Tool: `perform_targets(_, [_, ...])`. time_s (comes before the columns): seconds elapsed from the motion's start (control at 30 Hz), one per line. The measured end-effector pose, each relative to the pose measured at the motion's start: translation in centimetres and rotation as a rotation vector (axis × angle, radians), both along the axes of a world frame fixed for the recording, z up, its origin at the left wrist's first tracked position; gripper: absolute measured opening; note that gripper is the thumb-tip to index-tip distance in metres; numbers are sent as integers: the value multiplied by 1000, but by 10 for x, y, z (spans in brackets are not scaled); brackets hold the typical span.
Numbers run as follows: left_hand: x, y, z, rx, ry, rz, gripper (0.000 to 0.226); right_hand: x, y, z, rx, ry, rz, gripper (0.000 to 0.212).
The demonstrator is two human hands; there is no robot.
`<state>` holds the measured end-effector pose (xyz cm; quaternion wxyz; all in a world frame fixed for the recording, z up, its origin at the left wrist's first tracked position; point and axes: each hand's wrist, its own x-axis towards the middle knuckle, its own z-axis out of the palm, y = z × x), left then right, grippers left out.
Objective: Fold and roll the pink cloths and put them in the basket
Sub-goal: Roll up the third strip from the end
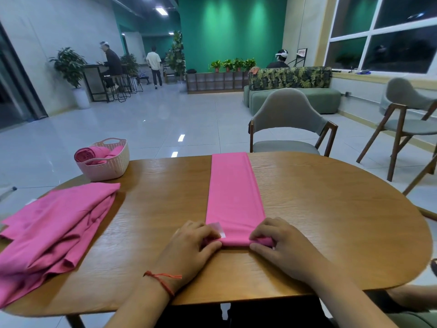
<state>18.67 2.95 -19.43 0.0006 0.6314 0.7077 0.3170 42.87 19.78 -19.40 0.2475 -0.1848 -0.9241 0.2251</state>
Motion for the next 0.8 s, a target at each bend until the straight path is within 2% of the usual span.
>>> perform_targets(0.23, [0, 7, 0, -33, -60, 118, 43, -3, 3, -6, -7, 45, -63, 15])
perform_targets(0.3, [0, 7, 1, -43, -85, 127, 39, -4, 2, -5, -23, 36, -85, 14])
perform_targets(0.43, [2, 4, 2, -67, -206, 145, 15, -3, -1, -2, -115, 66, -105, 10])
perform_targets(0.5, [3, 3, 3, -65, -276, 156, 16, -3, -2, 3, -223, 98, -98, 12])
perform_targets(0.57, [3, 3, 4, -68, -272, 156, 13, -2, -3, 5, -273, 114, -104, 16])
perform_targets(0.8, [1, 5, 3, -25, -195, 137, 6, 0, -1, 5, -179, 111, -146, 23])
